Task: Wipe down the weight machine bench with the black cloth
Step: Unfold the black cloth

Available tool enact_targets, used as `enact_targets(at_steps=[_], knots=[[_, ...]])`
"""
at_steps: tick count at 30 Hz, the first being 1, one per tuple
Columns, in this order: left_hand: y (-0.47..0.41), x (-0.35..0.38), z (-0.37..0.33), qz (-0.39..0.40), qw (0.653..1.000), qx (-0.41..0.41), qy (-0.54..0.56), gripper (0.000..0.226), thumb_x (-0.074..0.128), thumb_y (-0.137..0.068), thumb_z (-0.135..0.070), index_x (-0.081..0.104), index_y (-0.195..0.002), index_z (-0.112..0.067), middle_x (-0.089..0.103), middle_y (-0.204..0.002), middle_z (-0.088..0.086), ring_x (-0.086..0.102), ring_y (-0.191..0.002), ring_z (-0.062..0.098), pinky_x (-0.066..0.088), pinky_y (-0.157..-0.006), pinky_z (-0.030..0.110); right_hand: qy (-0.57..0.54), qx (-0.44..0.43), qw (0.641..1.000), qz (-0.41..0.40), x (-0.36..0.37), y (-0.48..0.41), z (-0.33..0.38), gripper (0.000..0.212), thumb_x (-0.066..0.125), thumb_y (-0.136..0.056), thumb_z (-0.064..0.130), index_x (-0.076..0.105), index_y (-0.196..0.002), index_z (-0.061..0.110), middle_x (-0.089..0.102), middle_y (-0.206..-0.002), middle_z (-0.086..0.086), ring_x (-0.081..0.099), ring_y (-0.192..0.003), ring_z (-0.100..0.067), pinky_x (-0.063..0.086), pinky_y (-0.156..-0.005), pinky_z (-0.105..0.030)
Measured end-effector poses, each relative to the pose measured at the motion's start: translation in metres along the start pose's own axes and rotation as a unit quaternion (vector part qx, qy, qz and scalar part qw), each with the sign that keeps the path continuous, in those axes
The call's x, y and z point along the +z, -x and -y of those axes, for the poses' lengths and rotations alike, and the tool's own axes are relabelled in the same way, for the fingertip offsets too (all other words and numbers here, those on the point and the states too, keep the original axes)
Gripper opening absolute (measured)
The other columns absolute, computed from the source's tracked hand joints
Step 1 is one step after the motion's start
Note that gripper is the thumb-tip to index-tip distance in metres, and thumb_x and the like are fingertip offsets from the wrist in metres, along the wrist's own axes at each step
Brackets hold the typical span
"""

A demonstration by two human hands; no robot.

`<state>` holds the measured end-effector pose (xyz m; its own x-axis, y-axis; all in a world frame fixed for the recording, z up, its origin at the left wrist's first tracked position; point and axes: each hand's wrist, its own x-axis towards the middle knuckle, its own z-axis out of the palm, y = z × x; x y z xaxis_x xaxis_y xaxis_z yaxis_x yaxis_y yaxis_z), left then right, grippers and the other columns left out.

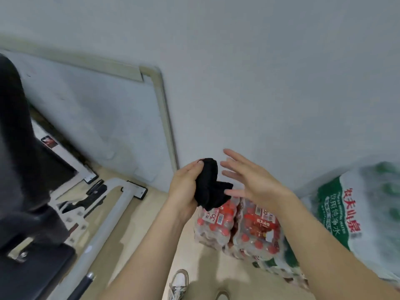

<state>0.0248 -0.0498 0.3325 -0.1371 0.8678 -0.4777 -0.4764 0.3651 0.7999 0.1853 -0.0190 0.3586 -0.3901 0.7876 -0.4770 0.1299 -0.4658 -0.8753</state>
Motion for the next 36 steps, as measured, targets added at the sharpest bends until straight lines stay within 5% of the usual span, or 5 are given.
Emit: enact_targets(at_steps=[13,26,30,33,36], knots=[[0.182,-0.017,-0.185,-0.021,0.950,0.233,-0.206,0.020,0.059,-0.087,-0.012,0.077,-0.082,-0.007,0.075,-0.089,0.014,0.070,-0.086,0.022,0.052,-0.083,0.033,0.243,-0.172,0.938,0.177,0.109,0.094,0.114,0.038,0.065,-0.090,0.024,0.059,-0.126,0.034,0.072,-0.110,0.001,0.066,-0.101,-0.005,0.048,-0.085,-0.020],[0.246,-0.113,-0.216,-0.144,0.768,0.426,-0.456,0.024,0.064,-0.086,-0.004,0.077,-0.090,-0.024,0.074,-0.085,-0.012,0.067,-0.084,-0.004,0.054,-0.080,0.016,0.325,-0.350,0.878,-0.028,0.245,0.122,0.133,0.023,0.050,-0.078,0.016,0.070,-0.073,0.026,0.062,-0.056,0.005,0.055,-0.054,-0.010,0.044,-0.057,-0.029],[0.265,-0.151,-0.227,-0.151,0.702,0.529,-0.453,0.035,0.052,-0.084,0.008,0.074,-0.091,-0.018,0.070,-0.084,-0.003,0.062,-0.080,0.007,0.046,-0.073,0.014,0.135,-0.280,0.950,0.044,0.283,0.105,0.120,0.035,0.048,-0.079,-0.002,0.065,-0.097,0.022,0.071,-0.094,-0.002,0.064,-0.079,-0.015,0.049,-0.068,-0.027],[0.268,-0.189,-0.241,-0.125,0.771,0.471,-0.410,0.034,0.053,-0.089,0.002,0.073,-0.095,-0.026,0.067,-0.077,-0.005,0.057,-0.067,0.005,0.045,-0.067,0.015,-0.148,-0.203,0.941,0.228,0.307,0.095,0.110,0.047,0.048,-0.071,-0.005,0.056,-0.111,0.018,0.066,-0.114,-0.002,0.059,-0.104,-0.018,0.044,-0.078,-0.032],[0.259,-0.224,-0.249,-0.088,0.850,0.397,-0.335,0.031,0.058,-0.089,-0.002,0.073,-0.094,-0.029,0.065,-0.070,-0.003,0.058,-0.065,0.007,0.046,-0.068,0.021,-0.026,-0.210,0.938,0.276,0.343,0.084,0.097,0.033,0.057,-0.089,0.008,0.059,-0.120,0.017,0.066,-0.120,-0.005,0.059,-0.113,-0.018,0.043,-0.092,-0.037]])
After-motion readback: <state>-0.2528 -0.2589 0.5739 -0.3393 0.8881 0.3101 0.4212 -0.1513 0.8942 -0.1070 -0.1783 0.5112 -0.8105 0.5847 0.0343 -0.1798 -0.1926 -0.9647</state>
